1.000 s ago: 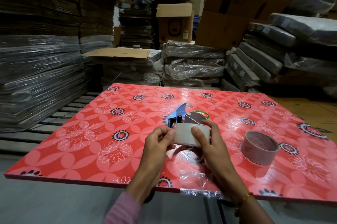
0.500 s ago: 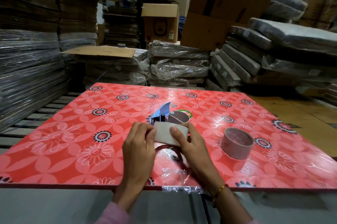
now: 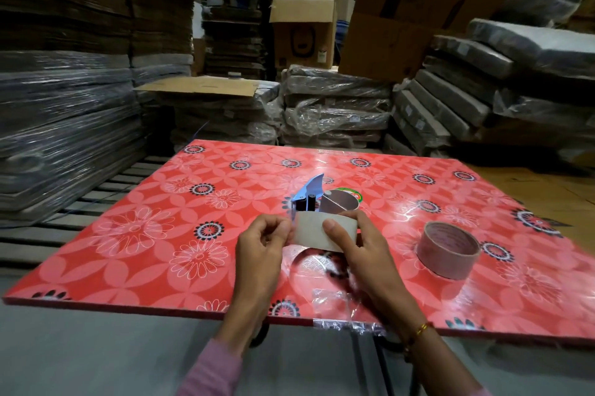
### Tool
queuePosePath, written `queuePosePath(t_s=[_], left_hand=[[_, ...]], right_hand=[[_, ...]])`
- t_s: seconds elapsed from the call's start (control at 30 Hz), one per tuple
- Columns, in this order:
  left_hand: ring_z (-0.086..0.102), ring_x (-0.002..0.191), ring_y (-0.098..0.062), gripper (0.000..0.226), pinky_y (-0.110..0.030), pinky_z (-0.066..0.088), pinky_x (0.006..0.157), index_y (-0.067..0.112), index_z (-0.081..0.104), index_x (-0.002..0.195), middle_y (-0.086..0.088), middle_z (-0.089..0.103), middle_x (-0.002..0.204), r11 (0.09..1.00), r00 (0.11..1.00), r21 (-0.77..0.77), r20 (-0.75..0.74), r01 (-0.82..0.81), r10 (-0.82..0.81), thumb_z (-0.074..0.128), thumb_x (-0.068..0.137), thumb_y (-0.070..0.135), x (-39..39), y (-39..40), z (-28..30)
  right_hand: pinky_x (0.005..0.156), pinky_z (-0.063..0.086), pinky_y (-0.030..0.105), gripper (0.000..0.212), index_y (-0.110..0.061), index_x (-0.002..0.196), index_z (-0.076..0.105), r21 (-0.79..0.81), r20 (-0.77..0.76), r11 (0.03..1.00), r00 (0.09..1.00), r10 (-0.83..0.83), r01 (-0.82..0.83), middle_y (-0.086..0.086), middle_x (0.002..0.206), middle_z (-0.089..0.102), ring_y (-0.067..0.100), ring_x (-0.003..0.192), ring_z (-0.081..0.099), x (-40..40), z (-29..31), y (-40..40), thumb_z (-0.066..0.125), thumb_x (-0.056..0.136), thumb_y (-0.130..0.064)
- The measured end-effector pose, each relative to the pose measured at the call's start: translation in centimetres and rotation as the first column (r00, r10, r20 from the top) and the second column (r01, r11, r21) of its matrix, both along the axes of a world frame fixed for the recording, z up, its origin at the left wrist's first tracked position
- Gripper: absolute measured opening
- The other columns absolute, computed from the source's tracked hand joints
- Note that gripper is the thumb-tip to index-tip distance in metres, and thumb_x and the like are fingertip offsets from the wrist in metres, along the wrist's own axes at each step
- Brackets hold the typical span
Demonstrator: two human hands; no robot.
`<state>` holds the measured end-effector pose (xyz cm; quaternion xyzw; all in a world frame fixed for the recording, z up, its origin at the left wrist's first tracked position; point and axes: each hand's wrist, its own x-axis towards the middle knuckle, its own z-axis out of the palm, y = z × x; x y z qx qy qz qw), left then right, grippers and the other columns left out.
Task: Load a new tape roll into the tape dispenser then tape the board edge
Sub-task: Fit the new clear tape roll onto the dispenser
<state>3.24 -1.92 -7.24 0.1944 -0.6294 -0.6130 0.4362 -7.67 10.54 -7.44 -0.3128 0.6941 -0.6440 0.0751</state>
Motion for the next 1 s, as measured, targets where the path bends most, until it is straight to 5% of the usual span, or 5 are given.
queuePosePath(t_s=[0.13, 0.27, 0.47, 0.77, 1.0], left_hand=[[0.064, 0.084, -0.002, 0.01, -0.028, 0.054, 0.078, 0.023, 0.071, 0.095, 0.008, 0.071, 0.094, 0.989, 0.998, -0.141, 0.041, -0.045, 0.052, 0.063, 0.096, 0.018, -0.1, 0.4, 0.1], [0.066, 0.084, -0.012, 0.009, -0.035, 0.055, 0.079, 0.021, 0.072, 0.089, 0.004, 0.071, 0.089, 0.975, 0.992, -0.187, 0.017, -0.121, 0.126, 0.065, 0.095, 0.019, -0.3, 0.4, 0.0], [0.066, 0.08, -0.014, 0.013, -0.033, 0.056, 0.081, 0.013, 0.075, 0.084, -0.004, 0.073, 0.082, 0.968, 0.994, 0.242, -0.098, 0.067, -0.044, 0.066, 0.091, 0.007, 0.1, 0.0, 0.4], [0.068, 0.066, -0.007, 0.009, -0.017, 0.058, 0.068, 0.003, 0.071, 0.091, -0.001, 0.074, 0.072, 0.93, 0.982, 0.319, -0.1, 0.183, -0.159, 0.062, 0.093, 0.003, 0.5, -0.8, 0.9], [0.068, 0.064, -0.009, 0.009, -0.02, 0.06, 0.068, -0.001, 0.067, 0.091, -0.004, 0.074, 0.071, 0.883, 0.97, 0.404, -0.117, 0.241, -0.212, 0.059, 0.094, 0.001, 0.9, -1.0, 1.3]], right_hand=[[0.071, 0.056, 0.065, 0.056, -0.031, 0.102, 0.061, 0.015, -0.031, 1.0, 0.999, -0.013, 0.013, 0.003, 0.088, 0.064, 0.025, 0.078, 0.06, -0.1, -0.1, 0.0, 0.068, 0.074, -0.078], [0.074, 0.057, 0.057, 0.052, -0.033, 0.101, 0.059, 0.07, -0.147, 0.997, 0.989, -0.021, 0.032, -0.001, 0.094, 0.066, 0.028, 0.083, 0.065, 0.1, 0.2, 0.1, 0.062, 0.076, -0.079], [0.071, 0.059, 0.055, 0.046, -0.031, 0.105, 0.062, 0.043, -0.102, 0.999, 0.995, 0.019, -0.015, 0.0, 0.097, 0.068, 0.025, 0.084, 0.067, 0.4, 0.4, 0.4, 0.066, 0.078, -0.068], [0.072, 0.057, 0.051, 0.044, -0.027, 0.106, 0.066, -0.047, 0.049, 0.994, 0.993, 0.105, -0.103, 0.004, 0.093, 0.069, 0.02, 0.082, 0.067, 0.0, 0.5, 0.5, 0.071, 0.079, -0.061], [0.077, 0.054, 0.072, 0.042, -0.025, 0.112, 0.065, -0.08, 0.132, 0.988, 0.981, 0.142, -0.132, 0.01, 0.099, 0.067, 0.038, 0.09, 0.068, 0.0, 0.5, 0.7, 0.073, 0.083, -0.054]])
